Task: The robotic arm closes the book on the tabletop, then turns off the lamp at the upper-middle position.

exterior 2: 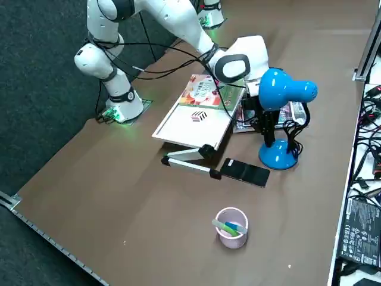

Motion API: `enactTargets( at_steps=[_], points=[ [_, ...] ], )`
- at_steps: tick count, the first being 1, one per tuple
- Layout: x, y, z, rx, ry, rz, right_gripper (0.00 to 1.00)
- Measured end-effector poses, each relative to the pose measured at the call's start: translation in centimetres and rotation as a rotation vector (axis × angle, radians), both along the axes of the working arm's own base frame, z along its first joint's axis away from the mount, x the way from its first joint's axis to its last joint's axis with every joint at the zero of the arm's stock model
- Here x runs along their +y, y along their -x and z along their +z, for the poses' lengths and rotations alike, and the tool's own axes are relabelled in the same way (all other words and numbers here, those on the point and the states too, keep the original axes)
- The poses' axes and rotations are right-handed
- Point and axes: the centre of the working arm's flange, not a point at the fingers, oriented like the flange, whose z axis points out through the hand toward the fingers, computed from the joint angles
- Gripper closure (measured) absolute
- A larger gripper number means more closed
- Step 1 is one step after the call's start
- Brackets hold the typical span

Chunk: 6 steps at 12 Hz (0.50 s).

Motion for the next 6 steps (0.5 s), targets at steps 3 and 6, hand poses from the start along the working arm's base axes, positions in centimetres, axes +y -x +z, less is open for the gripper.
enactTargets(
  at_steps=[3, 6],
  points=[
    [0.04, -0.04, 0.05, -0.003, -0.002, 0.002, 0.99],
    [0.16, -0.04, -0.25, -0.007, -0.008, 0.008, 0.99]
  ],
)
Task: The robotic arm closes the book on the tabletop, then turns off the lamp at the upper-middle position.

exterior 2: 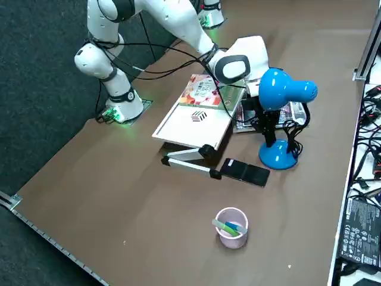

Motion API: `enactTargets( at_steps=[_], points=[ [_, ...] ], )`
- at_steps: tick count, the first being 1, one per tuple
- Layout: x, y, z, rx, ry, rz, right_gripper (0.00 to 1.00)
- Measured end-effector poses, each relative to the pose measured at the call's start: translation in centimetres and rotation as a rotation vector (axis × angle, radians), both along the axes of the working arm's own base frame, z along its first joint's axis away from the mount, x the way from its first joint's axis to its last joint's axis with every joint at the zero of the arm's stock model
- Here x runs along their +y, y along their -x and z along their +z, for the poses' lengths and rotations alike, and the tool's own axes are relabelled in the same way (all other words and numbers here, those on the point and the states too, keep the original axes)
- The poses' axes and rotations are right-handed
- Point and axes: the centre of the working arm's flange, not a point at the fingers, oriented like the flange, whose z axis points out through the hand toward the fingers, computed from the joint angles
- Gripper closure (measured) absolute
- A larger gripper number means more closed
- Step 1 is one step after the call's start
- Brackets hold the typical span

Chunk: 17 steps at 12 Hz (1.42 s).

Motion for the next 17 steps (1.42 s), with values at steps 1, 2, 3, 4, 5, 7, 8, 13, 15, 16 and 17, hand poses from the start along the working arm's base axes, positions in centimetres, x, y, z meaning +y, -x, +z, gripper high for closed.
enactTargets(
  at_steps=[1, 2, 3, 4, 5, 7, 8, 13, 15, 16, 17],
  points=[
    [0.01, 0.03, -0.20, 0.002, 0.000, 0.000, 0.99],
    [0.00, 0.04, -0.28, 0.003, 0.000, 0.000, 0.99],
    [0.01, 0.04, -0.31, 0.003, -0.001, 0.001, 0.99],
    [0.00, 0.04, -0.31, 0.003, -0.001, 0.001, 0.99],
    [-0.02, 0.03, -0.31, 0.002, -0.002, 0.001, 0.99],
    [-0.05, 0.03, -0.30, 0.001, -0.003, 0.001, 0.99],
    [-0.06, 0.03, -0.30, 0.001, -0.003, 0.001, 0.99],
    [-0.08, 0.05, -0.33, -0.001, -0.005, -0.001, 0.99],
    [-0.08, 0.06, -0.34, -0.002, -0.006, -0.004, 0.99],
    [-0.08, 0.07, -0.34, -0.002, -0.007, -0.005, 0.99],
    [-0.08, 0.07, -0.34, -0.003, -0.008, -0.008, 0.99]
  ],
)
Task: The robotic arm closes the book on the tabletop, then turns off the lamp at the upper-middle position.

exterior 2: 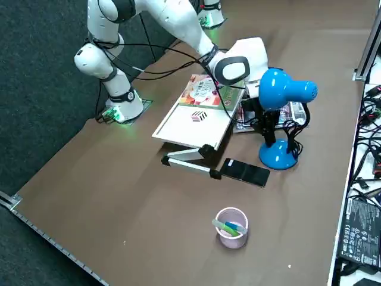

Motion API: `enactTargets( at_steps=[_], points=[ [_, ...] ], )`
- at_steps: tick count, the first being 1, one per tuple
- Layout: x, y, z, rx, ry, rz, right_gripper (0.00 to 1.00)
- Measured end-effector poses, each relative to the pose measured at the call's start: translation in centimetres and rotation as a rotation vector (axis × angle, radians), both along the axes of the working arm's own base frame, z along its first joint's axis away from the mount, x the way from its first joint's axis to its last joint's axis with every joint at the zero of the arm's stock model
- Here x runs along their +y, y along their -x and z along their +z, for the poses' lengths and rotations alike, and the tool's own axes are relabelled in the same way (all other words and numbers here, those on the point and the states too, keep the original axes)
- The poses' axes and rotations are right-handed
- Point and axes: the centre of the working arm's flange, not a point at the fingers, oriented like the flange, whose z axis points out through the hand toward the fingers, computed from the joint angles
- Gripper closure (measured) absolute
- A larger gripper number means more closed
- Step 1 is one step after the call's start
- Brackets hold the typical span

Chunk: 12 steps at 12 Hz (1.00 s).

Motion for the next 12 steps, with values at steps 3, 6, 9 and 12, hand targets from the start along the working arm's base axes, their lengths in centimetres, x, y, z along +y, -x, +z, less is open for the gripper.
enactTargets(
  at_steps=[3, 6, 9, 12],
  points=[
    [0.01, 0.06, -0.03, -0.007, -0.009, -0.022, 0.99],
    [0.05, 0.22, -0.10, -0.009, -0.015, -0.034, 0.99],
    [0.15, 0.45, -0.23, -0.008, -0.020, -0.042, 0.99],
    [0.21, 0.64, -0.32, -0.009, -0.025, -0.046, 0.99]
  ],
)
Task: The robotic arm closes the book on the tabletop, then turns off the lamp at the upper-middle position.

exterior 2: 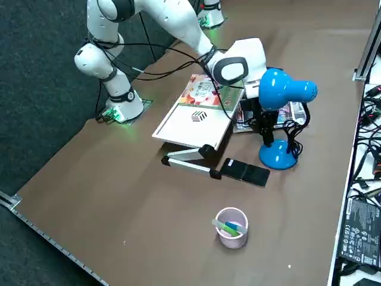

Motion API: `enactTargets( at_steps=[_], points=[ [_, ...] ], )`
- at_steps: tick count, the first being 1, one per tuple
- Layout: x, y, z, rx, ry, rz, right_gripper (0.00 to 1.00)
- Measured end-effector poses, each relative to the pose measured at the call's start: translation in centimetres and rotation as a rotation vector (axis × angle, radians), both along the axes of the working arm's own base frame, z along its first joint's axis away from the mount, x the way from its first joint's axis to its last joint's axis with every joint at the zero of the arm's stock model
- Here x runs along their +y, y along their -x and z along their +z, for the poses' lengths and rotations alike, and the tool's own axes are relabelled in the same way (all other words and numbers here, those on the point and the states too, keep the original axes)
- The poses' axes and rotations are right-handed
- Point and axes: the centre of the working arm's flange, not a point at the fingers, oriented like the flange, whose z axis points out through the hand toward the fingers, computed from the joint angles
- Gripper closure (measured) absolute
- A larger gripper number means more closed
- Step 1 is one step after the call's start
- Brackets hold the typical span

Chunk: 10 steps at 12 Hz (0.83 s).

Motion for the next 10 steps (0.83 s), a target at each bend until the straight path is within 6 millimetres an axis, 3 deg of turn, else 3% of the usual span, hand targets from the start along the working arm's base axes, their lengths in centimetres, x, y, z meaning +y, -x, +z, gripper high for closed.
enactTargets(
  at_steps=[7, 10],
  points=[
    [-0.1, 0.0, 0.0, -0.002, -0.004, -0.007, 0.99],
    [-1.1, 0.1, 0.3, -0.005, -0.006, -0.023, 0.99]
  ],
)
